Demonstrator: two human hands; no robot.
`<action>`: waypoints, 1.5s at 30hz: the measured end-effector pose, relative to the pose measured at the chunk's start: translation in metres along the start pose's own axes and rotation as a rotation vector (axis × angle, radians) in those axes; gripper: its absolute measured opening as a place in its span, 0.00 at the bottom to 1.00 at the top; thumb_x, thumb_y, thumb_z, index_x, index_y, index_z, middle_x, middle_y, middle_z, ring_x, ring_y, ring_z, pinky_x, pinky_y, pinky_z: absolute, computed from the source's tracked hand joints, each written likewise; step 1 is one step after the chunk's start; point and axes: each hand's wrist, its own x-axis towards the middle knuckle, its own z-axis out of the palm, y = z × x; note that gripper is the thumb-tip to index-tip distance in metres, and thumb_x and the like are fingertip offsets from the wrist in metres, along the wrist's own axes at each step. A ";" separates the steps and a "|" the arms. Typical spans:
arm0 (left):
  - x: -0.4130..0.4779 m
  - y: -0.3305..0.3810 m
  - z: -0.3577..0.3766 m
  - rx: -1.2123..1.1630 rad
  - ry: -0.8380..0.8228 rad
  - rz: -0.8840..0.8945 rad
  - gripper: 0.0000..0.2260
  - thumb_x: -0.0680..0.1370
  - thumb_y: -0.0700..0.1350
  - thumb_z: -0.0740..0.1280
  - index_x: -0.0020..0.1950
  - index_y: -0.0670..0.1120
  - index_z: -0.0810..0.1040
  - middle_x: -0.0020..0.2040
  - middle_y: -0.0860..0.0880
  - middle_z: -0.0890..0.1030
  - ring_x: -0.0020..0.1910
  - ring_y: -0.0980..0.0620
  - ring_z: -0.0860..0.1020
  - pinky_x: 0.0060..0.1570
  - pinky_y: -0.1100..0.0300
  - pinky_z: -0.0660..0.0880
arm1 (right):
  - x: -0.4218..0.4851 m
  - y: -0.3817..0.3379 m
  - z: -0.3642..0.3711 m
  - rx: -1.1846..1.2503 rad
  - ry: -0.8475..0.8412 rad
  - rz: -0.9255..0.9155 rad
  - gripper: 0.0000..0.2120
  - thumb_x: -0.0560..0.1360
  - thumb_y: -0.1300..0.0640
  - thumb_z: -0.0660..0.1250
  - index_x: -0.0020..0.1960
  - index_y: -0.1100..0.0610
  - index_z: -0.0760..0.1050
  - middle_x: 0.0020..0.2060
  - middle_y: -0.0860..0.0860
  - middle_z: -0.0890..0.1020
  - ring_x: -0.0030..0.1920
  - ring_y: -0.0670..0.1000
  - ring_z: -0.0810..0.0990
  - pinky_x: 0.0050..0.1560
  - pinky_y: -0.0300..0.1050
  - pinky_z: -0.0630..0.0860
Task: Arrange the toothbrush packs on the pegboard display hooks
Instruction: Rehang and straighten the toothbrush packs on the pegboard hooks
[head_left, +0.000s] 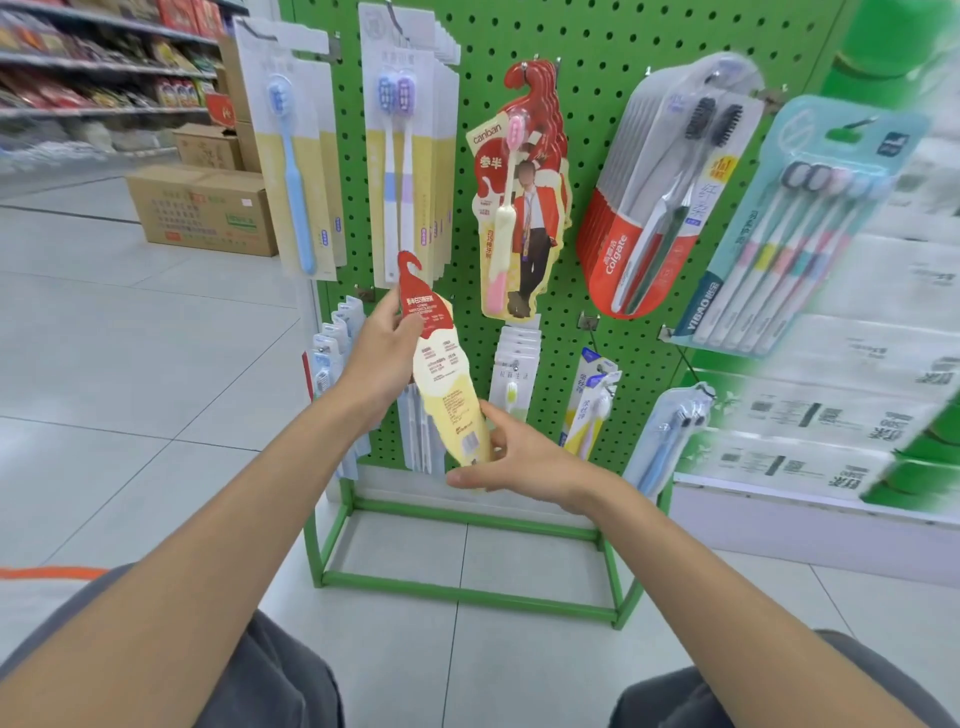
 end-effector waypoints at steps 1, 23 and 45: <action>0.000 -0.001 0.001 -0.013 0.003 0.009 0.14 0.85 0.41 0.55 0.63 0.57 0.73 0.48 0.51 0.83 0.46 0.50 0.82 0.39 0.59 0.77 | 0.000 0.000 -0.001 0.039 -0.026 0.025 0.32 0.72 0.56 0.76 0.67 0.38 0.63 0.55 0.45 0.83 0.55 0.49 0.82 0.59 0.48 0.79; -0.010 -0.017 0.013 -0.125 -0.376 -0.299 0.10 0.83 0.43 0.60 0.63 0.51 0.75 0.52 0.45 0.85 0.48 0.47 0.85 0.47 0.52 0.82 | 0.003 -0.015 -0.044 0.347 0.437 0.104 0.08 0.81 0.58 0.64 0.52 0.61 0.79 0.50 0.60 0.84 0.44 0.53 0.82 0.49 0.44 0.81; -0.011 -0.014 0.023 -0.273 -0.225 -0.279 0.18 0.81 0.40 0.64 0.70 0.51 0.72 0.51 0.48 0.82 0.54 0.50 0.80 0.58 0.53 0.77 | -0.002 -0.024 -0.022 0.177 0.456 -0.066 0.10 0.82 0.58 0.60 0.50 0.51 0.80 0.51 0.52 0.85 0.55 0.54 0.82 0.62 0.51 0.75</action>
